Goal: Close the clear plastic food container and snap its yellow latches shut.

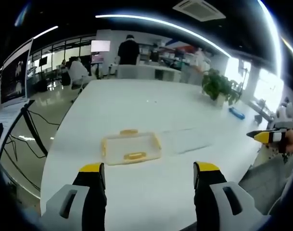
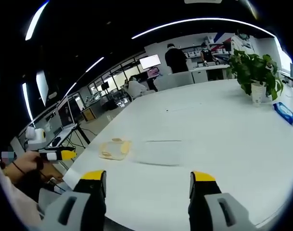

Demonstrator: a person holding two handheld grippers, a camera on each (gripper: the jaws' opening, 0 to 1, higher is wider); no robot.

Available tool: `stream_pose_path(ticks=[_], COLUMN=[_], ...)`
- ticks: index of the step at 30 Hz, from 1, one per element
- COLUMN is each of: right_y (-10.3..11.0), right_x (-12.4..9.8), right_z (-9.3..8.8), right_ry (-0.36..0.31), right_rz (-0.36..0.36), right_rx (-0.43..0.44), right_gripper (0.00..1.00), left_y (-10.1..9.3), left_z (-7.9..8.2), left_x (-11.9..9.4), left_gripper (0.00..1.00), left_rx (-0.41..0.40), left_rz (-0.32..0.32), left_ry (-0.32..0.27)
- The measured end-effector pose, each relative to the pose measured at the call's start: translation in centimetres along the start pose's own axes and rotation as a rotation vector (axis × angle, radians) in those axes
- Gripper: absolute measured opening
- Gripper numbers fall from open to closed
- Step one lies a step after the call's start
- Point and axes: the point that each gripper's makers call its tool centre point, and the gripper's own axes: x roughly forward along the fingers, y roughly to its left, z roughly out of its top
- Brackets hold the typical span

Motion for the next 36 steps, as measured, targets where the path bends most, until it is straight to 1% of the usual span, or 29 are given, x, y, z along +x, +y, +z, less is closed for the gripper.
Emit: stream_pose_path(ticks=[3, 6, 9, 15, 21, 26, 31, 34, 36], right_y=[0.0, 0.4, 1.1, 2.1, 2.7, 3.0, 4.1, 5.1, 5.7], right_x=[0.4, 1.2, 2.0, 3.7, 5.2, 6.4, 8.2, 9.0, 9.7], right_z=[0.4, 1.0, 1.8, 3.6, 4.2, 4.6, 5.0, 5.5, 5.8], right_ry=[-0.003, -0.007, -0.015, -0.034, -0.029, -0.026, -0.014, -0.014, -0.016], right_rz=[0.005, 0.014, 0.03, 0.061, 0.08, 0.086, 0.117, 0.15, 0.166], right_rx=[-0.009, -0.005, -0.017, -0.034, -0.049, -0.058, -0.063, -0.057, -0.064], right_gripper=[0.69, 0.69, 0.69, 0.68, 0.67, 0.65, 0.65, 0.65, 0.65], left_y=[0.2, 0.4, 0.7, 1.2, 1.8, 2.4, 3.0, 3.5, 3.8], left_z=[0.8, 1.5, 1.7, 1.8, 1.6, 2.0, 2.4, 2.4, 2.5], left_x=[0.2, 0.5, 0.9, 1.7, 2.6, 3.6, 4.7, 5.2, 5.5], left_gripper=[0.73, 0.72, 0.71, 0.7, 0.7, 0.67, 0.67, 0.65, 0.65], left_rx=[-0.018, 0.001, 0.015, 0.042, 0.043, 0.046, 0.059, 0.097, 0.077], left_rz=[-0.003, 0.003, 0.006, 0.015, 0.012, 0.013, 0.008, 0.024, 0.022], left_ry=[-0.019, -0.026, -0.027, -0.01, 0.003, 0.009, 0.015, 0.032, 0.029])
